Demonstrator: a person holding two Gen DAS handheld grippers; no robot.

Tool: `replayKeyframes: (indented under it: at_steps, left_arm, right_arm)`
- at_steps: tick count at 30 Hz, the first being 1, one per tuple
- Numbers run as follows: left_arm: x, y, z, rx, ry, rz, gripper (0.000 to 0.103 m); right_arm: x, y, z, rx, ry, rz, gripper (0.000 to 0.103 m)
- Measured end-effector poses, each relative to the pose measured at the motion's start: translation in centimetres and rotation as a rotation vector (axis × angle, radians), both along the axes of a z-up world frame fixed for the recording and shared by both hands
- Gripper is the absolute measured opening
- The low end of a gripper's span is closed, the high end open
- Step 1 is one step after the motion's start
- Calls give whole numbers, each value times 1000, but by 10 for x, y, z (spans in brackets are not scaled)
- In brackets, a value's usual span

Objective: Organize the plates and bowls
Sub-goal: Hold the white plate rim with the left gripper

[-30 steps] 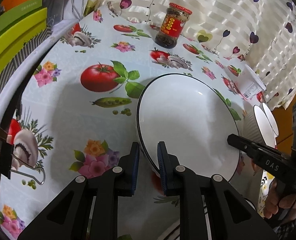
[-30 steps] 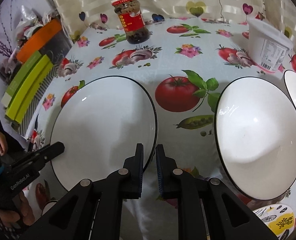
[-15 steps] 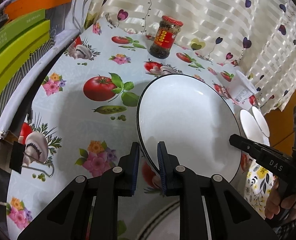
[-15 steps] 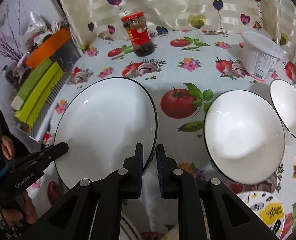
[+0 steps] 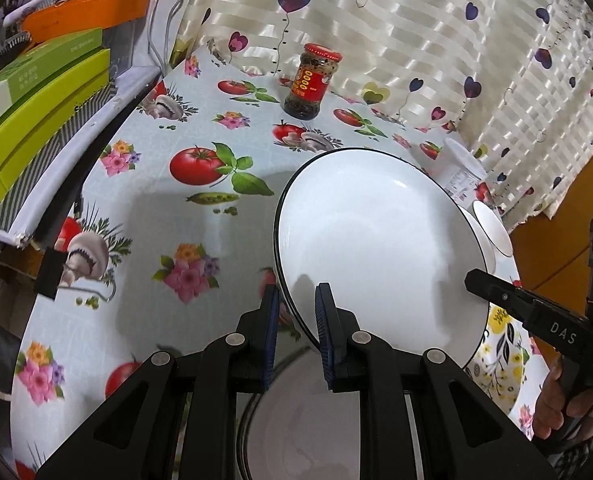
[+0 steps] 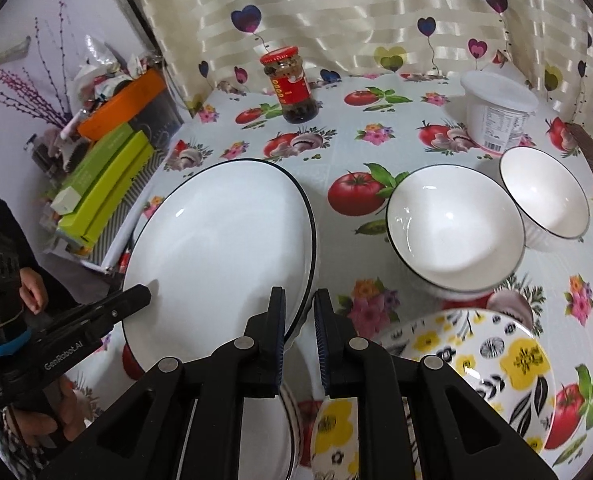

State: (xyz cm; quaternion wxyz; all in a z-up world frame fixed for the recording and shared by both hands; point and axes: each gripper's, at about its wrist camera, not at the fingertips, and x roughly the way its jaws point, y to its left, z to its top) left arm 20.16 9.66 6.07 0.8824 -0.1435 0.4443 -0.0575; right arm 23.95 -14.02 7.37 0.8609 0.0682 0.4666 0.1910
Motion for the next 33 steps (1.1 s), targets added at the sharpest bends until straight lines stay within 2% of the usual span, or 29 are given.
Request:
replayKeyframes:
  at_steps: [6, 14, 33]
  left_arm:
    - [-30, -2, 6, -13, -25, 18, 19]
    - [-59, -7, -5, -13, -2, 19, 19]
    - [-103, -5, -29, -18, 32, 45, 19]
  right_arm:
    - [-27, -6, 1, 32, 11, 8, 14]
    - [-59, -11, -6, 44, 13, 10, 14]
    - [-98, -9, -31, 32, 51, 43, 14]
